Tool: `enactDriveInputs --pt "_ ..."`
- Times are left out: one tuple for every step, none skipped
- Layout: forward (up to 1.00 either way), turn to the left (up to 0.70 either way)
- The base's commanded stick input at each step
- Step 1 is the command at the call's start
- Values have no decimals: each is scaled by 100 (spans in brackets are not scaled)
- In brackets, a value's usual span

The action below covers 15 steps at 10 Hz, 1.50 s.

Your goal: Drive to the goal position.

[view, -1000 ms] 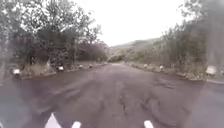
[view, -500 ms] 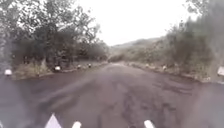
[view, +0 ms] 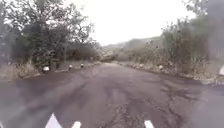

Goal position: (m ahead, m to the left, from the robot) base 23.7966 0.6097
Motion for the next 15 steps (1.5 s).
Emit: enactDriveInputs --pt "100 -17" --pt "100 -2" --pt "100 0" --pt "100 0" --pt "100 0" --pt "100 0" --pt "100 0" --pt "100 0" --pt "100 0" --pt "100 0" --pt "100 0" --pt "100 0" --pt "100 0" --pt "100 0" --pt "100 0"
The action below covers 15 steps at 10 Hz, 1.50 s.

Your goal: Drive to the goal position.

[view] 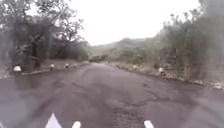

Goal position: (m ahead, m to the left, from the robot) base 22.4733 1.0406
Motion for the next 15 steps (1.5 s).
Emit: enactDriveInputs --pt "100 0" --pt "100 0" --pt "100 0" --pt "100 0" --pt "100 0" --pt "100 0" --pt "100 0" --pt "100 0" --pt "100 0" --pt "100 0" --pt "100 0" --pt "100 0" --pt "100 0" --pt "100 0" --pt "100 0"
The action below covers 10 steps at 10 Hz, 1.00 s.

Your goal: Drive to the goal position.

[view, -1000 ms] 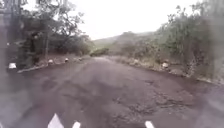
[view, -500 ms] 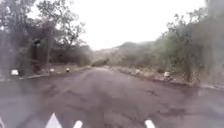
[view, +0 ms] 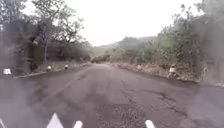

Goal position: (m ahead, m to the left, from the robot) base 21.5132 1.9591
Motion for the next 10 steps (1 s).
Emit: enactDriveInputs --pt "100 0" --pt "100 0" --pt "100 0" --pt "100 0" --pt "100 0" --pt "100 0" --pt "100 0" --pt "100 0" --pt "100 0" --pt "100 0"
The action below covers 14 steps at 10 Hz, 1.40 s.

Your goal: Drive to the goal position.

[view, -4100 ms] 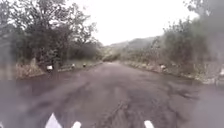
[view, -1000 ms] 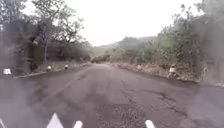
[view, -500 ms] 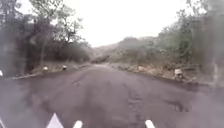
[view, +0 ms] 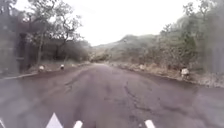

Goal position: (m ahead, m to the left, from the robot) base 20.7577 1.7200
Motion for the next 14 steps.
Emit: enactDriveInputs --pt "100 0" --pt "100 0" --pt "100 0" --pt "100 0" --pt "100 0" --pt "100 0" --pt "100 0" --pt "100 0" --pt "100 0" --pt "100 0" --pt "100 0" --pt "100 0" --pt "100 0" --pt "100 0"
